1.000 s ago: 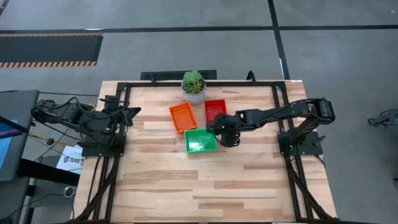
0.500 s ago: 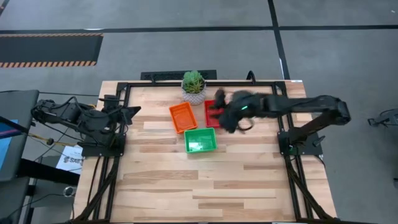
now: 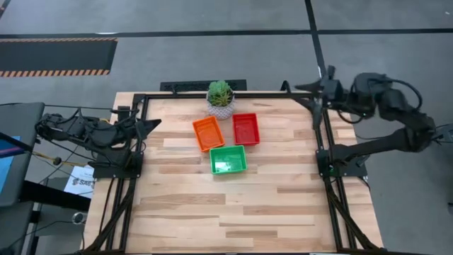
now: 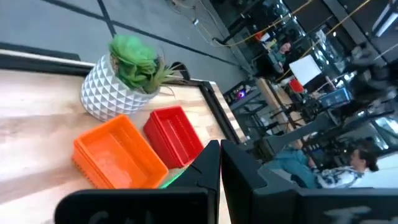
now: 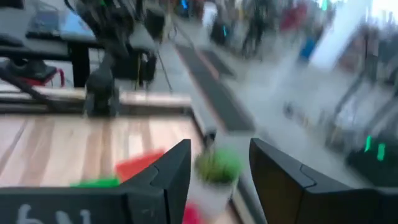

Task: Stack baskets by color
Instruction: Return to Home Position

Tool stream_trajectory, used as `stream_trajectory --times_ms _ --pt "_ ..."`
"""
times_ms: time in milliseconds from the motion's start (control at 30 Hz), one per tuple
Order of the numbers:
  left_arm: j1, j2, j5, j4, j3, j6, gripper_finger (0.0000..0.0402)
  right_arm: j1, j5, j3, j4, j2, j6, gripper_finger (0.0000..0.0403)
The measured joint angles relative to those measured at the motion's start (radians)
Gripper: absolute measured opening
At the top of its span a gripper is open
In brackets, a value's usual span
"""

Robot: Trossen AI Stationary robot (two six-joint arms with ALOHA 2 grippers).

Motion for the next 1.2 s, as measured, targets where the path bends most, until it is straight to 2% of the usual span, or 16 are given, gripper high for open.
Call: stream_trajectory --times_ms 67,200,433,567,667,933,1200 --pt "0.000 0.000 -0.016 -0.001 0.000 -0.005 0.0000 -0.008 -0.002 -0.048 -0.064 -0.052 0.085 0.0182" --pt "0.000 -0.001 -0.052 0.002 -0.004 0.145 0.0000 -0.003 -0.009 -0.236 -0.062 -0.179 0.208 0.0177" --pt "0.000 -0.016 -0.029 0.052 -0.050 0.309 0.0000 -0.004 -0.010 -0.641 0.220 -0.418 0.387 0.0177" --pt "0.000 -0.029 0.004 0.118 -0.108 0.401 0.0000 -0.004 -0.009 -0.797 0.337 -0.528 0.448 0.0176" --pt "-0.001 -0.064 0.011 0.135 -0.167 0.395 0.0000 -0.004 -0.007 -0.885 0.412 -0.601 0.477 0.0173" --pt "-0.001 -0.289 0.033 0.252 -0.416 0.374 0.0000 -0.005 -0.001 -1.079 0.503 -0.762 0.552 0.0164" --pt "0.000 -0.574 0.024 0.250 -0.583 0.342 0.0000 -0.006 0.060 -1.243 0.512 -0.919 0.646 0.0163"
